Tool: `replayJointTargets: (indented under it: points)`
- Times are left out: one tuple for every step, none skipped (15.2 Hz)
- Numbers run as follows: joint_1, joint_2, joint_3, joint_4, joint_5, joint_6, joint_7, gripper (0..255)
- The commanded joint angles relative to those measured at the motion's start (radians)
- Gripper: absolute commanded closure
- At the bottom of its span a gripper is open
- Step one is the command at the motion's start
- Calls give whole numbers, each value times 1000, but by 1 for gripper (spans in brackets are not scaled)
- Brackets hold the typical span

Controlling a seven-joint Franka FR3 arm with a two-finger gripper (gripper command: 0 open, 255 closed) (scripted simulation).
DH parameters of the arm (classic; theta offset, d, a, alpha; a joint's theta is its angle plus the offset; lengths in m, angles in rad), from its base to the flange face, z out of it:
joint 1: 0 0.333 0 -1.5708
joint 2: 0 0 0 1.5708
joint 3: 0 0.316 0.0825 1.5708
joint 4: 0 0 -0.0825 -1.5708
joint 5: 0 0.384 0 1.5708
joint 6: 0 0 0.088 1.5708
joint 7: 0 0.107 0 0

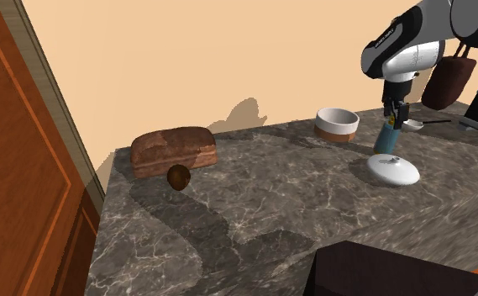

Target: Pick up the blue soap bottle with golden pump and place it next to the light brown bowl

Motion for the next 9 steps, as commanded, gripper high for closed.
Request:
replayJointTargets:
  points:
    - [19, -30, -8, 24, -21, -52, 16, 0]
    - [27, -44, -12, 35, -30, -75, 22, 0]
    - [27, -44, -11, 35, -30, -75, 22, 0]
    - [27, -44, -11, 35, -30, -75, 22, 0]
    - [27, -44, -11, 35, -30, -75, 22, 0]
    - [27, -44, -11, 35, -30, -75, 22, 0]
    - [27, -44, -11, 35, -30, -75, 22, 0]
    - [27, -44, -11, 35, -30, -75, 22, 0]
    - [27, -44, -11, 35, -30, -75, 22, 0]
